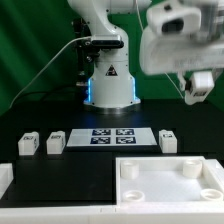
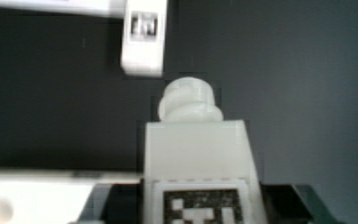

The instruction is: Assemble one leg

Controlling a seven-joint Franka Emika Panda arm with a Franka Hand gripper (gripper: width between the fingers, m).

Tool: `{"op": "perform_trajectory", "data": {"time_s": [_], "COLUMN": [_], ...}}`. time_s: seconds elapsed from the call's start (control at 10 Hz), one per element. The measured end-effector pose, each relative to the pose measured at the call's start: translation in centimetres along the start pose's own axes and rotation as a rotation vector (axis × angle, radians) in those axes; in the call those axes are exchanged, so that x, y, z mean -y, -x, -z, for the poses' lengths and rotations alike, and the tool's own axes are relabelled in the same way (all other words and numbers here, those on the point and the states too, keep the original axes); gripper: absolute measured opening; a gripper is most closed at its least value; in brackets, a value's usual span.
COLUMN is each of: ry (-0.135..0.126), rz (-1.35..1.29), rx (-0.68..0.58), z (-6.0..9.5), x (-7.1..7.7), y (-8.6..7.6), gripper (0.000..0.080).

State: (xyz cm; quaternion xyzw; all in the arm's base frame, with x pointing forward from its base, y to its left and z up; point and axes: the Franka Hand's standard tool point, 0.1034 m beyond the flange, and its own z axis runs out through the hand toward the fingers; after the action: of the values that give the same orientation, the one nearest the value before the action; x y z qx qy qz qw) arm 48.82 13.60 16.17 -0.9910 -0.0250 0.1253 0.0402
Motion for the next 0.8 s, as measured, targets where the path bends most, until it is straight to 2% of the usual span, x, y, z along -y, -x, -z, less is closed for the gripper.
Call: {"op": "perform_trajectory", "data": {"time_s": [0.2, 0.5, 0.7, 0.8], "ry": [0.000, -0.020, -0.026, -0.020], "rz": [0.009, 0.019, 0.025, 0.037], "rx": [-0.198, -0.497, -0.562, -0.571], "z": [-0.84, -0.68, -1.00, -0.63], "x": [-0.03, 0.17, 0.26, 0.23], "y": [0.19, -0.33, -0.14, -0.63], "gripper": [0.0290, 0.0291, 0.0291, 0.0291]}}
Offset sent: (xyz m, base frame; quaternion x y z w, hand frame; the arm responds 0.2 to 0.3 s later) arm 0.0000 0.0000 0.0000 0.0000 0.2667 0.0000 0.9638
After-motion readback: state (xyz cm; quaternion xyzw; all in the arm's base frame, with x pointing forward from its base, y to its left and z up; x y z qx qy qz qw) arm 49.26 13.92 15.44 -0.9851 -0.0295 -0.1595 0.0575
